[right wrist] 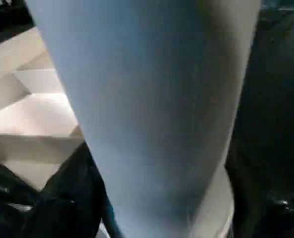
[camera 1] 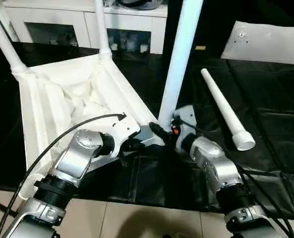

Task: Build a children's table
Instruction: Insert table leg to table base

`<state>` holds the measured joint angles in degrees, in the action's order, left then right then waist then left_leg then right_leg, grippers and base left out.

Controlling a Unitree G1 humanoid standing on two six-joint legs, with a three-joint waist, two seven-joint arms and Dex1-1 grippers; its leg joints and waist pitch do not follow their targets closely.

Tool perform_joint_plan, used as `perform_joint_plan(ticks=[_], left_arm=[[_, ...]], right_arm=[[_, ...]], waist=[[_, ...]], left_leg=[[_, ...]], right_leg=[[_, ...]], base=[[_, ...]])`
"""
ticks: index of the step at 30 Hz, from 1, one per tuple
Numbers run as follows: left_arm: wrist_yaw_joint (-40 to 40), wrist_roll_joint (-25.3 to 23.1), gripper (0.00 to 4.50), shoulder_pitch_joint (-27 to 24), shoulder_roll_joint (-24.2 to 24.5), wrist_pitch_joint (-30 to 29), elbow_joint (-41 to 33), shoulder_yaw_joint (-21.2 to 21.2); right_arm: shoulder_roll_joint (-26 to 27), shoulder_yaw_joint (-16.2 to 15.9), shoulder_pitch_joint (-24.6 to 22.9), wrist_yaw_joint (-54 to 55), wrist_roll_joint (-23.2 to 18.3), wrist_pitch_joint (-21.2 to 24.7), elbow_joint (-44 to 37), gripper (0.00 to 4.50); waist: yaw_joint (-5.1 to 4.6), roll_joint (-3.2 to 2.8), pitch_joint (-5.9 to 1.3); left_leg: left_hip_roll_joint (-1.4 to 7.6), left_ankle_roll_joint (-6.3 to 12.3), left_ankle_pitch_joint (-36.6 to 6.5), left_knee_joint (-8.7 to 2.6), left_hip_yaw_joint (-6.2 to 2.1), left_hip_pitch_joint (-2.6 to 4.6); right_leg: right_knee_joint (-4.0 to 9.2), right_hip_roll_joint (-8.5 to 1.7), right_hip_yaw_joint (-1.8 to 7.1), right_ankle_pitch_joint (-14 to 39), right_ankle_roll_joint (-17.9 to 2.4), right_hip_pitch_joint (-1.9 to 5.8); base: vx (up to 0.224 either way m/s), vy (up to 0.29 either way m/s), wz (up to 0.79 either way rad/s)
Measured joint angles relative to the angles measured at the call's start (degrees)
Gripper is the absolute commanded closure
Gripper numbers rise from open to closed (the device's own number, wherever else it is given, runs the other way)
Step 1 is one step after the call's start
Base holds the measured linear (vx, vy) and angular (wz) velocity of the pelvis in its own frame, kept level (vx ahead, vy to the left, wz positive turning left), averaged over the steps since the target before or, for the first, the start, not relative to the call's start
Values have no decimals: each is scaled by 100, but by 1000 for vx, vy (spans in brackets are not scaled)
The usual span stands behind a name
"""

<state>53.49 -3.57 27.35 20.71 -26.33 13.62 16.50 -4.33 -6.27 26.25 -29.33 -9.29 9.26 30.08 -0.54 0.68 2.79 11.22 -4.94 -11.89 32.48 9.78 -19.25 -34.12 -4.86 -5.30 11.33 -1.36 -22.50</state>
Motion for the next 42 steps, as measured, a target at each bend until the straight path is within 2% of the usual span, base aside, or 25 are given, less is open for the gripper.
perform_joint_plan(ticks=[5, 8, 10, 17, 22, 24, 29, 34, 38, 42], left_arm=[[115, 56, 450, 26, 31, 70, 33, 22], [169, 73, 450, 29, 58, 140, 68, 25], [260, 112, 450, 32, 103, 191, 98, 36], [429, 168, 450, 149, 225, 384, 321, 80], [520, 175, 450, 227, 323, 495, 455, 75], [570, 180, 450, 269, 330, 566, 536, 85], [859, 220, 450, 354, 429, 907, 759, 147], [1519, 250, 450, 364, 692, 1525, 924, 279], [1901, 246, 450, 482, 809, 1953, 1117, 455], [2190, 202, 450, 651, 815, 2317, 1376, 595]], right_arm=[[-150, -46, -174, -257, -26, 12, -243, 54], [-222, -56, -253, -371, -39, 39, -343, 43], [-363, 0, -448, -443, -145, 131, -414, 12], [-817, 28, -887, -899, -232, 275, -921, 6], [-1137, 29, -1117, -1161, -247, 422, -1030, 6], [-1347, 19, -1211, -1465, -355, 422, -1338, 6], [-1817, 23, -1222, -2015, -418, 369, -1612, 6], [-2138, 9, -1058, -2596, -469, 361, -1666, 6], [-2280, -140, -911, -2931, -460, 300, -1778, 6], [-2289, -385, -714, -3142, -365, 137, -1771, 6]], waist=[[73, 0, 0], [84, 0, 0], [103, -8, 5], [106, -33, 20], [103, -62, 39], [116, -69, 43], [170, -69, 43], [306, -69, 45], [405, -68, 45], [433, -64, 47]], left_leg=[[7, 26, 16, 6, 0, -29], [12, 26, 16, 15, 0, -33], [13, 26, 16, 19, 0, -37], [19, 23, 17, 36, -1, -36], [50, 5, 7, 78, -4, -66], [60, 5, 7, 94, -4, -75], [63, 5, 7, 108, -4, -79], [64, 12, 11, 110, -1, -79], [63, 25, 18, 117, 2, -76], [62, 24, 18, 125, 3, -77]], right_leg=[[-7, 5, 0, 0, 0, -29], [-13, 10, 0, -1, -2, -31], [-13, 10, 0, -2, -3, -31], [-32, 12, 0, -5, -8, -33], [-35, 40, -2, -24, -27, -46], [-40, 45, -8, -29, -29, -50], [-43, 47, -9, -31, -31, -50], [-42, 45, -11, -31, -31, -54], [-42, 41, -12, -31, -31, -55], [-48, 35, -13, -32, -32, -55]], base=[[0, 0, 0], [0, 0, 0], [0, 0, 0], [0, 0, 0], [0, 0, 0], [0, 0, 0], [0, 0, 0], [0, 0, 0], [0, 0, 0], [0, 0, 0]])
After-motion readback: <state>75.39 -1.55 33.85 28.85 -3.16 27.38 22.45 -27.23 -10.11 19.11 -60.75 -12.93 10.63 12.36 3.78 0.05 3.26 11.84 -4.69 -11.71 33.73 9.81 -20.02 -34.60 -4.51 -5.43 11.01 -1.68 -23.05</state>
